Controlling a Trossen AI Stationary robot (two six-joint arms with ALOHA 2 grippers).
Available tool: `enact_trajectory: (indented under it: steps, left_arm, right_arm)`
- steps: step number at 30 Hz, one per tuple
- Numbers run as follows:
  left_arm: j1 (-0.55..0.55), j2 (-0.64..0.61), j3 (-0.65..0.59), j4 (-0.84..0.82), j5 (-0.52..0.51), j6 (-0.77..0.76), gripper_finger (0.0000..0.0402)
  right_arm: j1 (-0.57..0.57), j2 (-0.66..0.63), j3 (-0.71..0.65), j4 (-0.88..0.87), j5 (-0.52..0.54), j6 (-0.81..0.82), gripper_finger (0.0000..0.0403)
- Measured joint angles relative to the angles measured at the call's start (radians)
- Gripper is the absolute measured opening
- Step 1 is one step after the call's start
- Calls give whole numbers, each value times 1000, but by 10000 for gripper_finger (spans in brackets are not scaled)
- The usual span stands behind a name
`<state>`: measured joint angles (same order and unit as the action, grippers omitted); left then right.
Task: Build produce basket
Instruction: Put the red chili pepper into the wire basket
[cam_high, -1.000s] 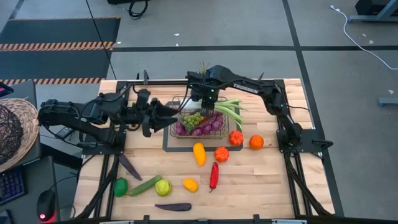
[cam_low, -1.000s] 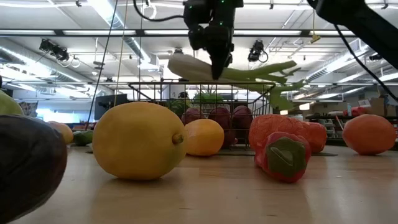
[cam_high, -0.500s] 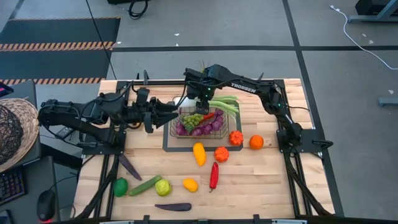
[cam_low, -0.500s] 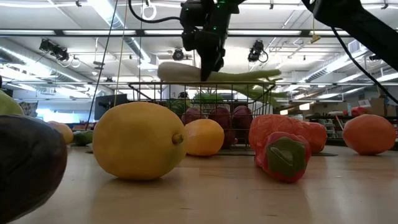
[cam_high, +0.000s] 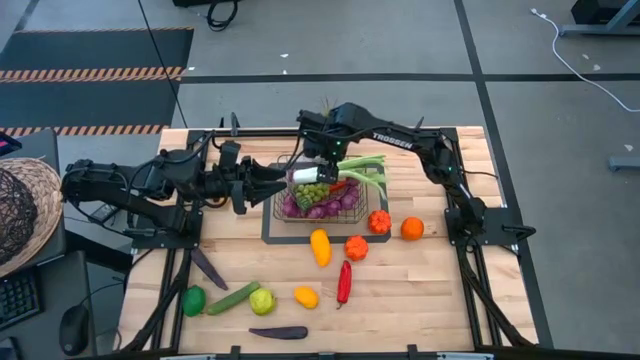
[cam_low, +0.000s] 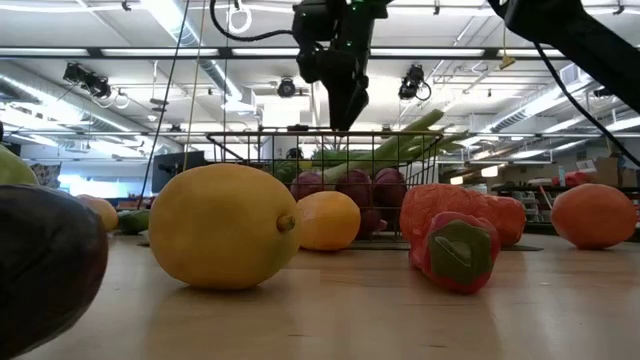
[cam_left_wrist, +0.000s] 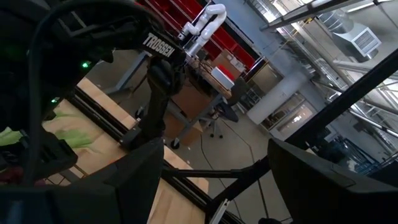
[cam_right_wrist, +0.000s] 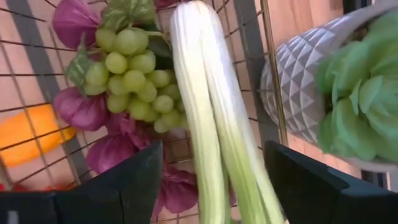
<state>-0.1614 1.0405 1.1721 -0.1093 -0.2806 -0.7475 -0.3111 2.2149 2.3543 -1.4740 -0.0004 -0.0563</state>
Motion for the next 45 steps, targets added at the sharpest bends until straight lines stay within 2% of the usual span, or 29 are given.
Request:
enact_trajectory:
  steps: [5, 8, 13, 19, 30, 38, 45]
  left_arm:
    - [-16, 0, 0, -15, 1, 1, 293]
    - [-30, 0, 0, -37, 1, 1, 293]
    - [-39, 0, 0, -105, 2, 0, 293]
    - [-38, 0, 0, -297, 1, 0, 293]
    - [-25, 0, -1, -658, 1, -155, 293]
    - [-27, 0, -1, -704, 18, -161, 293]
    - [-26, 0, -1, -751, 17, -165, 293]
  right_arm:
    - [1, -4, 2, -98, 10, 16, 281]
    - [1, -14, 1, -93, 27, 64, 277]
    - [1, -65, 4, -95, -32, 182, 272]
    - [23, -69, 1, -94, -139, 310, 272]
    - [178, -66, -58, -86, -134, 536, 272]
    - [305, -66, -58, -93, -119, 772, 271]
    - [411, -66, -58, -86, -57, 1013, 271]
